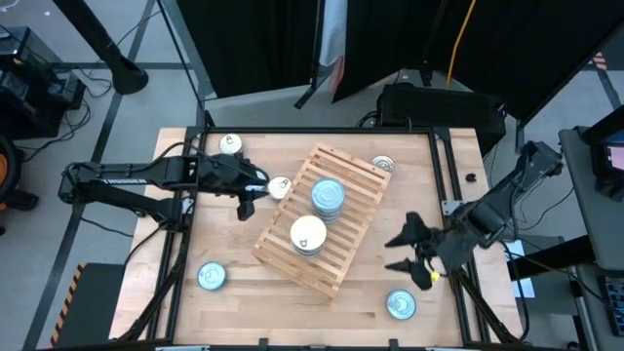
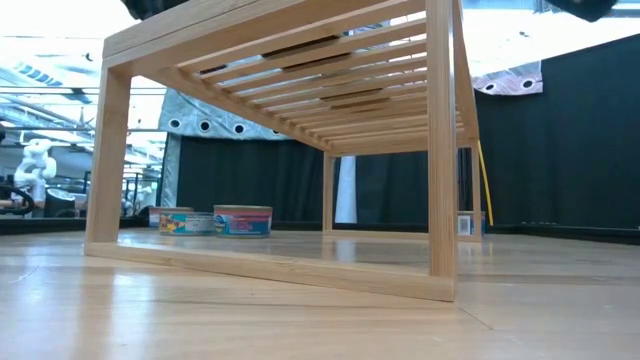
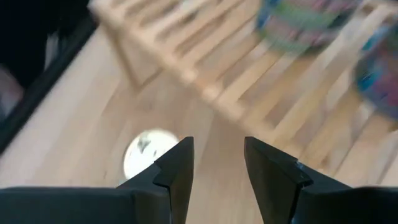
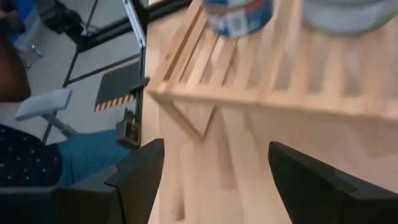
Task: Stack canned seafood by type on shelf
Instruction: Put the yellow-blue tuna can on the shelf
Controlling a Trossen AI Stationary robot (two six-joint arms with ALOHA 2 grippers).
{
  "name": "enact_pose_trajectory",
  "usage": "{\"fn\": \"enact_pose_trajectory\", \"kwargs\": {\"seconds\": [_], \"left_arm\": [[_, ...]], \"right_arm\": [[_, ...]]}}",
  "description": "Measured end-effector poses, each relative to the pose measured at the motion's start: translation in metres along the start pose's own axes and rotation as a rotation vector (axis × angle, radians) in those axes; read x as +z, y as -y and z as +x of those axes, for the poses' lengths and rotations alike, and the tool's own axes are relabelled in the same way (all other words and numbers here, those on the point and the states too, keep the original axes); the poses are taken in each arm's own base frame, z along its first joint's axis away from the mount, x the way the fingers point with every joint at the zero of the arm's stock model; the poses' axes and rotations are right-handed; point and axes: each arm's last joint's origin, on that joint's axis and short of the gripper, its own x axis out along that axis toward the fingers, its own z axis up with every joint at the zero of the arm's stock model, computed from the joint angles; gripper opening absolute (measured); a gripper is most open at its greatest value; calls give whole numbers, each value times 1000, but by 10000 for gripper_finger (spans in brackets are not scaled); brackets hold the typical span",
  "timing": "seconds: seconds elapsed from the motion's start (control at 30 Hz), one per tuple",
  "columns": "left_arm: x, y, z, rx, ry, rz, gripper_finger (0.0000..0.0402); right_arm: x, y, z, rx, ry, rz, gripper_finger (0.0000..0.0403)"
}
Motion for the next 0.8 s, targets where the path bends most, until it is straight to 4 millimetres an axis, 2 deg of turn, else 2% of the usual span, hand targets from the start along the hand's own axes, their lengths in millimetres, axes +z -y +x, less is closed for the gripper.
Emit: {"fn": "enact_pose_trajectory", "kwargs": {"seconds": [0.1, 0.33, 0.43, 0.6, 0.8], "left_arm": [[-10, -3, -1, 67, -98, -53, 148], [-44, -15, 7, 353, -267, -64, 148], [-63, -17, 18, 348, -325, -101, 148], [-88, -21, 36, 364, -328, -168, 148], [-93, -31, 44, 367, -293, -260, 148]], "right_arm": [[-13, -11, 10, -9, -39, 13, 279], [-45, -32, 36, -37, -124, 59, 279], [-60, -37, 47, -71, -162, 103, 279], [-83, -42, 67, -141, -215, 132, 279], [-100, -44, 79, -194, -244, 182, 279]]}}
